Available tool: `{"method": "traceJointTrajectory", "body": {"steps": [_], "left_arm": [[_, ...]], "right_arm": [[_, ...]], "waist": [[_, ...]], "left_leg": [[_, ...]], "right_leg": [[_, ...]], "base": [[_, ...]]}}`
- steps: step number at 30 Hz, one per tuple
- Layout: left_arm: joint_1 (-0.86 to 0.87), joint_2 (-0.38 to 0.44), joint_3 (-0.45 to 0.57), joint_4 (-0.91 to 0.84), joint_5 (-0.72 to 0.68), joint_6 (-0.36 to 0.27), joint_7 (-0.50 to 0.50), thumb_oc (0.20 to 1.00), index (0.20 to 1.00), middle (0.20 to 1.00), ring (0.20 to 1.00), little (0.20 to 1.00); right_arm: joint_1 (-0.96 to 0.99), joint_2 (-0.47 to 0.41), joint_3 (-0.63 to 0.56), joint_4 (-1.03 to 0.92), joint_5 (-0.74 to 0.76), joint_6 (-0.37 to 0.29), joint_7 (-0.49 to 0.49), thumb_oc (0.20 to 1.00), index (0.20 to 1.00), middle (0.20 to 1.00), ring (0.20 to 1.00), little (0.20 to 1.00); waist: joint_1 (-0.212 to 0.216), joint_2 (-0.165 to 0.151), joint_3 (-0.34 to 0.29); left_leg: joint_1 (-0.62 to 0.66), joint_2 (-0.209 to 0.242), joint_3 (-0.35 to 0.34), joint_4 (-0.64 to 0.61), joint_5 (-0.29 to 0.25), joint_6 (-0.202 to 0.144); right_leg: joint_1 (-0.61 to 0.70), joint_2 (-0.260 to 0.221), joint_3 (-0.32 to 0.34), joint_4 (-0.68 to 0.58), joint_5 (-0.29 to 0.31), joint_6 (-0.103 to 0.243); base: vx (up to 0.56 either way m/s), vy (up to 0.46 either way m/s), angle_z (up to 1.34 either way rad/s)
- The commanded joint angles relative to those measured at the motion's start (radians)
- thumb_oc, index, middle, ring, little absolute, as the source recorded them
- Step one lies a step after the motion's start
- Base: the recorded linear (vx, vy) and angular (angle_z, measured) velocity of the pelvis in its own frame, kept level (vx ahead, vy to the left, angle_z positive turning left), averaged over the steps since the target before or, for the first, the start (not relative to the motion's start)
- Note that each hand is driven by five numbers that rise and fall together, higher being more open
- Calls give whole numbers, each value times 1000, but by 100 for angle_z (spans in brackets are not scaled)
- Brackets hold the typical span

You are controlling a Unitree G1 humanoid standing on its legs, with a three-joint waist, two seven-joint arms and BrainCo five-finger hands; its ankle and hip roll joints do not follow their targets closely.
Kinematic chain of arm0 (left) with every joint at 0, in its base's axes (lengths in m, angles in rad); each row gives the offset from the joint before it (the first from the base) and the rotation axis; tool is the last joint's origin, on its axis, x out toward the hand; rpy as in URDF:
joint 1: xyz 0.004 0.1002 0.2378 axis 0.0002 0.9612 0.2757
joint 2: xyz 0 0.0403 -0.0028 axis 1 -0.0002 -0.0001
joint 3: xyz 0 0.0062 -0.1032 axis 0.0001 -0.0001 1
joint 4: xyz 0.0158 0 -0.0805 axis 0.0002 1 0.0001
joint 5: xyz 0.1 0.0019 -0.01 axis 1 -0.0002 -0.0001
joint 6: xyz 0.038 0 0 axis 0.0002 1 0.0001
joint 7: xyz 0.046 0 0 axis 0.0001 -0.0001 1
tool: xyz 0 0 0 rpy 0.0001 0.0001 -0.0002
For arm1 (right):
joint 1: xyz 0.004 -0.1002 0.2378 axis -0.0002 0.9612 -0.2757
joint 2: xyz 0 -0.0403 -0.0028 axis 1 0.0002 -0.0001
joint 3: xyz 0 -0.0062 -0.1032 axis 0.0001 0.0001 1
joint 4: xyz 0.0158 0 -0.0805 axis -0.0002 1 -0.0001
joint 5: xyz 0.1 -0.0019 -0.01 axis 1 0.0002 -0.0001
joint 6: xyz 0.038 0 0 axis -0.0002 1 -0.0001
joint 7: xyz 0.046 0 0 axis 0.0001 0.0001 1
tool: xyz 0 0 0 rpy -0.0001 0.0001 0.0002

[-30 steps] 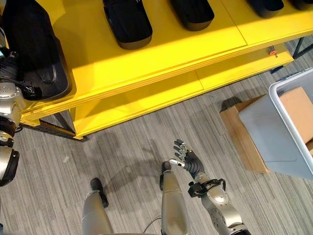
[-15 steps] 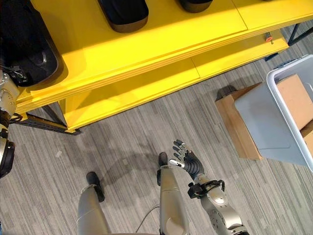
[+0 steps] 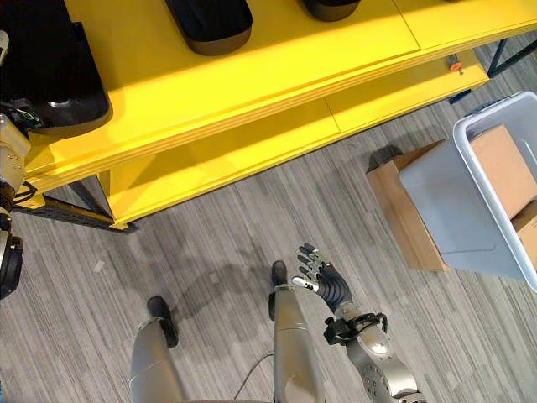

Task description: Move parts from the plastic box to the shelf.

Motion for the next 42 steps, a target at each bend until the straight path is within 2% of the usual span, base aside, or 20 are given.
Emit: {"method": "traceJointTrajectory", "body": {"steps": [1,12,17,21,22,25,28,29,31,34,39,42], "left_arm": [[-66,69,42,-6,-28,-84,-5,1000,1000,1000,1000,1000],[-63,91,15,-40,-19,-98,-35,1000,1000,1000,1000,1000],[-45,64,3,-77,-24,-113,-51,1000,1000,1000,1000,1000],[-3,49,-18,-174,-2,-138,-53,1000,1000,1000,1000,1000],[17,51,-21,-222,17,-150,-46,1000,1000,1000,1000,1000],[96,65,-24,-360,95,-174,-21,1000,1000,1000,1000,1000],[220,72,-6,-523,263,-190,28,1000,1000,1000,1000,1000],[333,62,30,-666,436,-186,73,1000,1000,1000,1000,1000],[452,48,60,-795,667,-147,95,1000,1000,1000,1000,1000],[581,37,93,-908,918,-99,96,1000,1000,1000,1000,1000],[696,4,119,-1006,1057,-91,70,1000,1000,1000,1000,1000],[770,-57,123,-1058,1147,-90,44,1000,1000,1000,1000,1000]], "right_arm": [[12,-54,-41,-55,18,-20,18,1000,1000,1000,1000,1000],[6,-82,-64,-48,2,-25,26,1000,1000,1000,1000,1000],[10,-88,-70,-38,-1,-24,28,1000,1000,1000,1000,1000],[12,-91,-79,-40,-6,-29,27,1000,1000,1000,1000,1000],[14,-89,-81,-42,-9,-30,27,1000,1000,1000,1000,1000],[22,-81,-88,-43,-16,-34,26,1000,1000,1000,1000,1000],[28,-76,-97,-36,-26,-43,29,1000,1000,1000,1000,1000],[34,-69,-107,-37,-32,-51,31,1000,1000,1000,1000,1000],[29,-66,-120,-34,-37,-61,26,1000,1000,1000,1000,1000],[23,-62,-146,-36,-51,-66,15,1000,1000,1000,1000,1000],[21,-65,-156,-65,-60,-67,3,1000,1000,1000,1000,1000],[22,-65,-171,-77,-69,-65,-8,1000,1000,1000,1000,1000]], "waist": [[8,40,-20],[28,60,-37],[35,66,-43],[47,69,-42],[48,66,-40],[62,65,-36],[76,62,-29],[86,54,-23],[92,50,-16],[102,47,-12],[108,45,-9],[108,42,-5]], "left_leg": [[-7,-5,-35,34,1,12],[51,-9,-40,-5,17,-4],[86,-13,-44,-45,37,-17],[119,-21,-43,-64,45,-16],[112,-28,-42,-75,78,-7],[134,-33,-44,-90,85,-7],[171,-39,-42,-112,93,-8],[189,-39,-46,-122,96,-10],[210,-36,-48,-132,98,-11],[247,-28,-39,-156,103,-13],[273,-22,-33,-170,105,-11],[285,-16,-32,-180,110,-11]], "right_leg": [[42,8,2,-31,58,-5],[119,-5,-18,-55,55,-5],[159,-10,-30,-71,55,-6],[197,-17,-39,-79,57,-8],[193,-23,-41,-88,82,-13],[220,-30,-50,-92,82,-13],[259,-33,-57,-98,78,-16],[279,-34,-63,-99,73,-19],[297,-30,-65,-100,69,-23],[323,-26,-67,-109,62,-26],[337,-18,-64,-111,59,-32],[338,-9,-61,-102,54,-38]], "base": [[0,0,0],[-12,-3,1],[-37,-18,5],[-61,-11,10],[-115,-3,12],[-61,-15,12],[-27,-11,11],[-29,-22,7],[-20,-15,9],[-13,5,8],[-11,-4,-2],[-26,-9,-3]]}}
